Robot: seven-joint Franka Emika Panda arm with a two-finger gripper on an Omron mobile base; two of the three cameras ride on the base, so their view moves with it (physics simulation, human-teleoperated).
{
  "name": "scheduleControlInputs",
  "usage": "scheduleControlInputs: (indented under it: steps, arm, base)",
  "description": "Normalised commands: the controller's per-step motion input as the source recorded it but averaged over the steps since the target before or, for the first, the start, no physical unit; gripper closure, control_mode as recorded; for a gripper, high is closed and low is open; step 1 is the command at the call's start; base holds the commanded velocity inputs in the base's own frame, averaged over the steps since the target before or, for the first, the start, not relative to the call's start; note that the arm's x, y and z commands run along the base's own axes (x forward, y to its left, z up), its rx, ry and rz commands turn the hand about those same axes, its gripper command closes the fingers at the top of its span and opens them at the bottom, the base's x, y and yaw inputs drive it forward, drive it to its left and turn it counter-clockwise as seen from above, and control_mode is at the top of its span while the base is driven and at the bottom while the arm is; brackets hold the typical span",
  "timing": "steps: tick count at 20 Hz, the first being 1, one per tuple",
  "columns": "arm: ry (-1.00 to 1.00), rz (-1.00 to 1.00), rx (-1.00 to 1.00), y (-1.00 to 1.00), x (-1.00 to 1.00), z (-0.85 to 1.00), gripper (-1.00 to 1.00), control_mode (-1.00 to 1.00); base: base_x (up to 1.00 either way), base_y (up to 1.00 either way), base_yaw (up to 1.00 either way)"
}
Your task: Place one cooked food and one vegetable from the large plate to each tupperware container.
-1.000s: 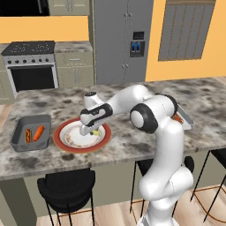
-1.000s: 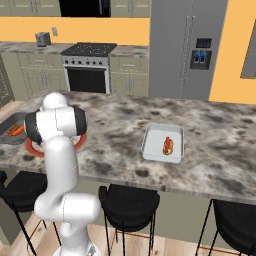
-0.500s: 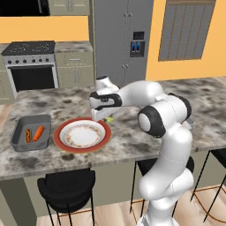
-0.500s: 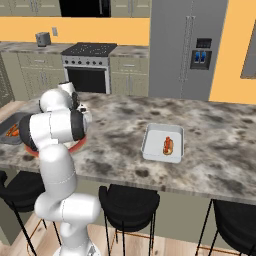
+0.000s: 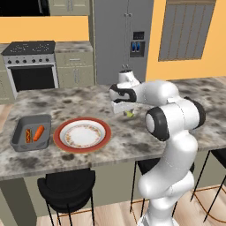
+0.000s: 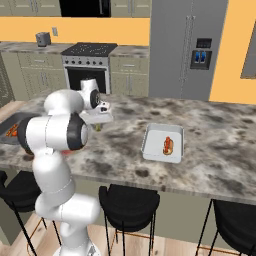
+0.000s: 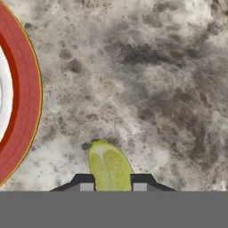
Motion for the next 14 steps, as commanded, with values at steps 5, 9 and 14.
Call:
scheduleControlInputs:
  steps: [5, 9, 14]
  arm:
    - [-0.16, -0.19, 0.0, -1.0, 0.03, 0.42, 1.0, -1.0]
    - [-0.3, -0.19, 0.05, -1.0, 0.0, 0.0, 1.0, -1.0]
    - [-0.22, -0.12, 0.05, -1.0, 0.0, -0.01, 1.0, -1.0]
  base:
    - [0.0, 0.0, 0.0]
    - [0.0, 0.0, 0.0]
    - [0.0, 0.0, 0.0]
